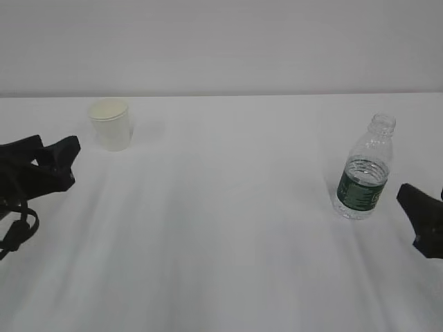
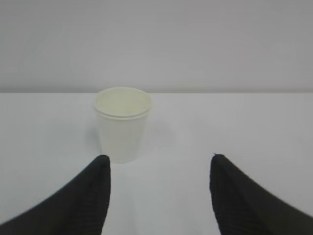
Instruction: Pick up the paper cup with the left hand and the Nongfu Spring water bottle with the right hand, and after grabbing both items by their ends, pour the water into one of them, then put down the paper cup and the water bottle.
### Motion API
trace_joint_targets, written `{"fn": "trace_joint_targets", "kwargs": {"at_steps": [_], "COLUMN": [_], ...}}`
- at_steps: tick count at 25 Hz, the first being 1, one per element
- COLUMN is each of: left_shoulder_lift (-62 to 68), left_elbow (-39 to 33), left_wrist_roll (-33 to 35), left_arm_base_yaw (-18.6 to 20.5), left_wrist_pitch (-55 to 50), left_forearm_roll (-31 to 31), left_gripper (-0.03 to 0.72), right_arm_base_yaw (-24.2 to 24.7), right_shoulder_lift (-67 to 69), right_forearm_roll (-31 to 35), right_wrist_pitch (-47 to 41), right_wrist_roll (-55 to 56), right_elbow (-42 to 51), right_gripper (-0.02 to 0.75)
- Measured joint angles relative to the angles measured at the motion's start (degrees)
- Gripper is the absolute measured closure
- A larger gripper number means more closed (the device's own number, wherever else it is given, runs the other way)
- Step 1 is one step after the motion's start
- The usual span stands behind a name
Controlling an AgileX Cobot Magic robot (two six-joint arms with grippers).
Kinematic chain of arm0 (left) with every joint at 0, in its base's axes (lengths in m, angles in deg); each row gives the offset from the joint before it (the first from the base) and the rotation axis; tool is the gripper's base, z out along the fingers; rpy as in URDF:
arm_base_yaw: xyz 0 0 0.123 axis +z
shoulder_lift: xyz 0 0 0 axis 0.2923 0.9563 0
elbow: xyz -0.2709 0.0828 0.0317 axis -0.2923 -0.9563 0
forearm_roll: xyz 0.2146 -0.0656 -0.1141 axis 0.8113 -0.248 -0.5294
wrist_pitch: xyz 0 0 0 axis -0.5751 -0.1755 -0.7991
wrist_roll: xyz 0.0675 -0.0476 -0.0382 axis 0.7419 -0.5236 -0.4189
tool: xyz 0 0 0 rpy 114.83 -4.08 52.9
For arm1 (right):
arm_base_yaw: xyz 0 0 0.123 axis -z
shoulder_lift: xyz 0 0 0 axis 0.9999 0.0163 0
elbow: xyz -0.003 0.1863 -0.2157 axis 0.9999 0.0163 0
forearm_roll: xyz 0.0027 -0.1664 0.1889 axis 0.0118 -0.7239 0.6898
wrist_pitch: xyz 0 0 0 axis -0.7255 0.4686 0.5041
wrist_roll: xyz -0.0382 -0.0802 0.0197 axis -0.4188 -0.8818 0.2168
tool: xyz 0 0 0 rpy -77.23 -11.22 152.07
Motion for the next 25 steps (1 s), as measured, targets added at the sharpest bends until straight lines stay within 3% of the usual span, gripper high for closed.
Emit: {"fn": "trace_joint_targets", "kwargs": {"at_steps": [8, 15, 25], "left_shoulder_lift": [4.75, 6.47, 9.86], "left_elbow": [0.0, 0.19, 0.23], "left_wrist_roll": [-0.22, -0.22, -0.22], "left_arm_base_yaw": [0.0, 0.0, 0.0], "left_wrist_pitch": [0.21, 0.21, 0.41], "left_forearm_roll": [4.79, 5.75, 5.75], "left_gripper": [0.228, 0.228, 0.228], "right_arm_base_yaw": [0.0, 0.0, 0.0], "right_shoulder_lift": [12.85, 19.64, 25.74], "right_forearm_roll": [0.55, -0.13, -0.55], "right_wrist_pitch": [0.77, 1.11, 1.2], "right_wrist_roll": [-3.37, -3.37, -3.37], "right_elbow": [-3.07, -8.0, -14.4], "right_gripper": [0.209, 0.085, 0.074]}}
